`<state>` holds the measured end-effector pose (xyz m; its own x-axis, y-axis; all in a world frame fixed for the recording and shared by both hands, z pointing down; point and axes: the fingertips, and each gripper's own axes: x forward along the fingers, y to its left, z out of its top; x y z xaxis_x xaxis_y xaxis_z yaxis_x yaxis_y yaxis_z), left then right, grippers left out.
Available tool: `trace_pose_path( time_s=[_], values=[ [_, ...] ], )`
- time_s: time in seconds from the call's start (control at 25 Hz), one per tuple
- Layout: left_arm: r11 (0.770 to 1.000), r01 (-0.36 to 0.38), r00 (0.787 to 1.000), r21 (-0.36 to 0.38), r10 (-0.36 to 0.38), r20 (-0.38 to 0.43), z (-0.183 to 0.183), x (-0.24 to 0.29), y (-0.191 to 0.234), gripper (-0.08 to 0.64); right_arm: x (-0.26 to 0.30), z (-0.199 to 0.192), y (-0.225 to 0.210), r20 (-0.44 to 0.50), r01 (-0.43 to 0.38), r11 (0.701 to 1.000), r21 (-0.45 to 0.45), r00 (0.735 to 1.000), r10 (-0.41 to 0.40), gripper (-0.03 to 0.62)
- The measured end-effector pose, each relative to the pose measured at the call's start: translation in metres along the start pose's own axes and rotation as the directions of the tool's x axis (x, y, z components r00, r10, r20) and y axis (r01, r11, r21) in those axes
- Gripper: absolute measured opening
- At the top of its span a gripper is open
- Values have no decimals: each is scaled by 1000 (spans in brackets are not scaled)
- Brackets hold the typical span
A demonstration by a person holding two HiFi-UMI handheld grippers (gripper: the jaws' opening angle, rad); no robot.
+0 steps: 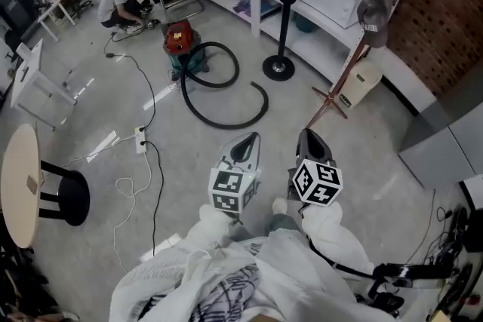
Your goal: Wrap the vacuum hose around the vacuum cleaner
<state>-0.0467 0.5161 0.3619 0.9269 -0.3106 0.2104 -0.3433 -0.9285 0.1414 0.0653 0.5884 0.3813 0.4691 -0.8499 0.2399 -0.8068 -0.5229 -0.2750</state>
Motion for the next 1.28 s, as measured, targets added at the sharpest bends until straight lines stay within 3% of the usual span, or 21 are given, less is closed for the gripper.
trace_pose_path(
  time_s=[0.24, 0.48, 0.84, 1.28],
  values=[
    [999, -49, 999, -22, 49, 13, 16, 79, -15, 0, 55, 33, -58, -25, -51, 998, -24, 998, 50, 14],
    [994, -104, 995, -36, 104, 5, 19, 129, -10, 0, 107, 33, -97, -77, -65, 998, -1, 995, 65, 14],
    [982, -186, 983, -32, 186, 6, 33, 200, 50, 0, 202, 40, -104, -115, -104, 995, -5, 988, 103, 14],
    [985, -171, 984, -10, 171, 45, 78, 320, 142, 0, 354, 90, -92, -102, -129, 991, -38, 987, 125, 14]
  ],
)
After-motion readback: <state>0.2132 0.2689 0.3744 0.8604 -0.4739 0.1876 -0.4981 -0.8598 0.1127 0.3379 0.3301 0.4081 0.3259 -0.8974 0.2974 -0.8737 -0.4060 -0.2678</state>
